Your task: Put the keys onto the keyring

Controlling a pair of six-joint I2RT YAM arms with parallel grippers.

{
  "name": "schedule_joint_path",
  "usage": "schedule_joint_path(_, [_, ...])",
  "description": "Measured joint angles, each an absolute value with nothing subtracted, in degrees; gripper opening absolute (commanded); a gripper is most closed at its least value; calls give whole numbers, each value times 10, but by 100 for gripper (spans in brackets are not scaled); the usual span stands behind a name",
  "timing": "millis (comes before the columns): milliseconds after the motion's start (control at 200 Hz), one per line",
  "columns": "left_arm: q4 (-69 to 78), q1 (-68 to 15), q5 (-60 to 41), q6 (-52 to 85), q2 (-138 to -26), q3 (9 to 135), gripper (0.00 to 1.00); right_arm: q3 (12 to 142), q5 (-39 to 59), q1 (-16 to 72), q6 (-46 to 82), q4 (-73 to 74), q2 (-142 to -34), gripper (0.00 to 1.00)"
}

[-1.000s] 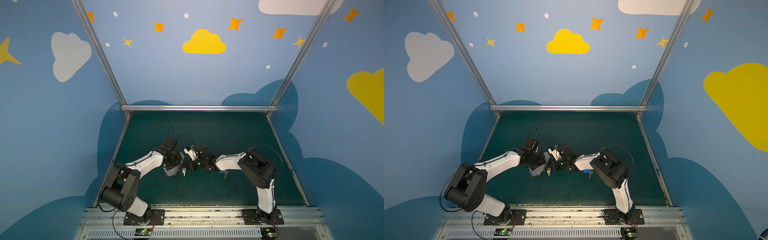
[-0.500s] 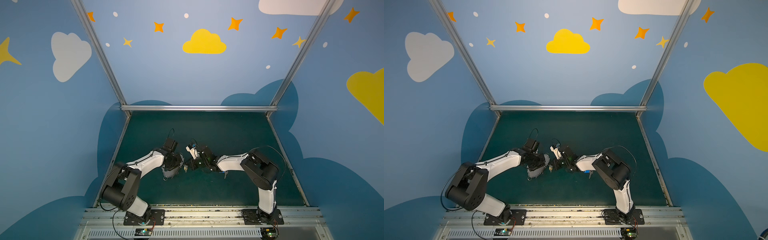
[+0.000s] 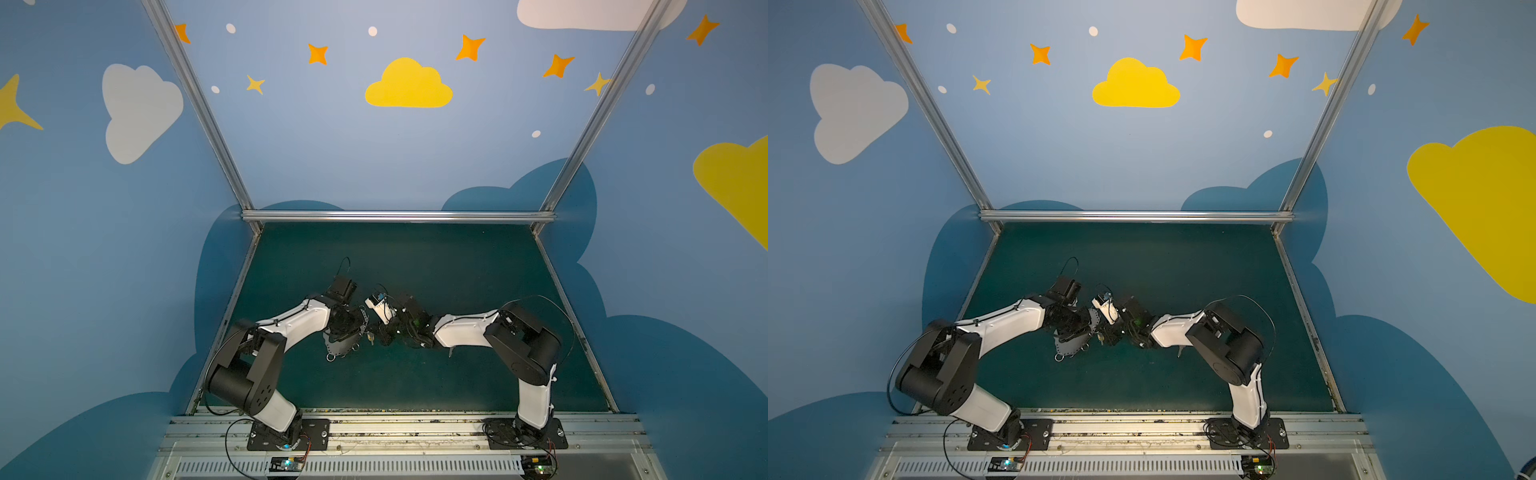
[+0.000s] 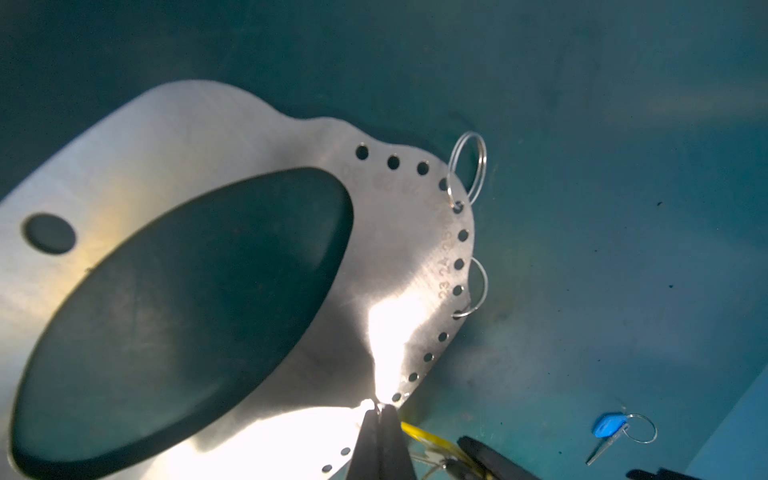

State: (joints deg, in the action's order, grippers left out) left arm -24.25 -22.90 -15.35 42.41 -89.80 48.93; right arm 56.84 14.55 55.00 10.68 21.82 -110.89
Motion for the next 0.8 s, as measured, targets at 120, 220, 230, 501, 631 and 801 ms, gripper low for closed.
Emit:
schedule_joint_path(120, [-243,-229,-153,424,-898,490,4,571,145,556,98,218,-1109,0])
schedule_joint_path(220, [-246,-229,-152,424,-898,490,4,572,146,558,95,218,-1110,0])
schedule_joint_path(230, [-246,-229,-152,424,-898,490,4,572,146,558,95,218,-1110,0])
schedule_joint_path(501, [-246,-229,-151,424,-898,490,4,570,146,558,107,219,-1109,0])
schedule_joint_path(631, [-246,-228,-151,424,-896,490,4,562,156,558,122,185,-1091,0])
schedule_joint_path(801, [-246,-225,-152,424,-894,490,4,543,182,557,133,115,-1056,0])
